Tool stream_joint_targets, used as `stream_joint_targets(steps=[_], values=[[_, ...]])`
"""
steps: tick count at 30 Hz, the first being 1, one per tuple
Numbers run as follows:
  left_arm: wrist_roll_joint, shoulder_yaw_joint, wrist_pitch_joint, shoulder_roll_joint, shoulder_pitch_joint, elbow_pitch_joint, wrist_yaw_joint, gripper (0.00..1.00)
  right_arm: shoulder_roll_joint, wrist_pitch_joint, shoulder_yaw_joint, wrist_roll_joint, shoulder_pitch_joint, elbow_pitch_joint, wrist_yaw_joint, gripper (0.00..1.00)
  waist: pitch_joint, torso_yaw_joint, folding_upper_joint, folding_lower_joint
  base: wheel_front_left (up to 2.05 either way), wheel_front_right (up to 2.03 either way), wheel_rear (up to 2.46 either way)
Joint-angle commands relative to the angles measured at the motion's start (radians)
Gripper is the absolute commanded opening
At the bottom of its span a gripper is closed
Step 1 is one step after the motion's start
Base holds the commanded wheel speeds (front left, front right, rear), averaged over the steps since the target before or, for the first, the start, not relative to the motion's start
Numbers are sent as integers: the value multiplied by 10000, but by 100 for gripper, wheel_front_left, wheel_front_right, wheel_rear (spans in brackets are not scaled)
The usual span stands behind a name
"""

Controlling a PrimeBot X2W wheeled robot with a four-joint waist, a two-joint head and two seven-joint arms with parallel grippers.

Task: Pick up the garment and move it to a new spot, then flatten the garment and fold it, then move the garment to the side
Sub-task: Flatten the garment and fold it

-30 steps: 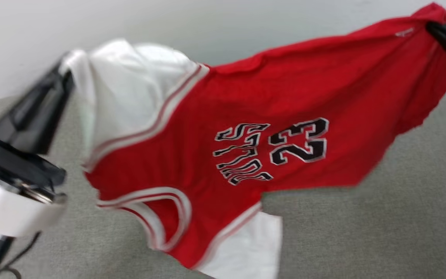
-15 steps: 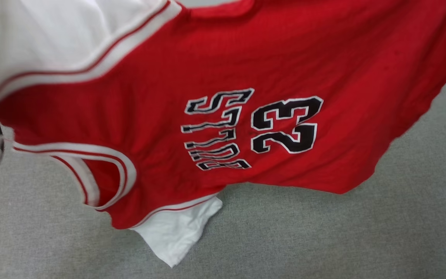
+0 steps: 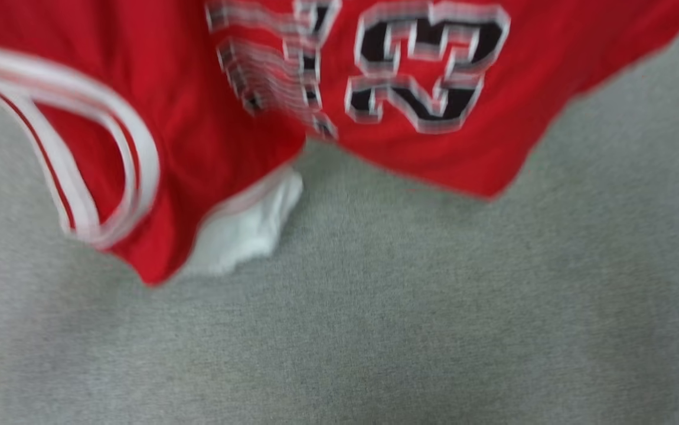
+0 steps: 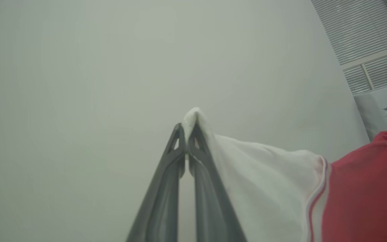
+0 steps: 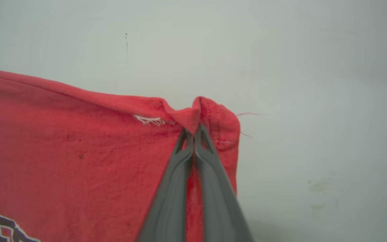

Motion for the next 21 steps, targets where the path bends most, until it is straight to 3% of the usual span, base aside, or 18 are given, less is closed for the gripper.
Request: stream_joint_targets(steps=[1, 8, 15, 21], values=[[-77, -73, 89, -115, -487, 251, -126, 0, -18, -150, -8, -127, -343, 162, -6, 0, 879, 80, 0, -1, 0, 0, 0], [496, -729, 0, -748, -4114, 2766, -1080, 0, -169, -1240, 420, -911, -2410, 1592, -9, 0, 2406, 134, 0, -1, 0, 0, 0], [1190, -1357, -611, -1728, -7072, 5631, -1693, 0, 595, -2518, -386, -2130, -4715, 3734, -12, 0, 3511, 245, 0, -1, 0, 0, 0], [1709, -1890, -1499, -2386, -8480, 7781, -2012, 0, 1032, -3847, -656, -3257, -5892, 5421, -13, 0, 4003, 360, 0, -1, 0, 0, 0]])
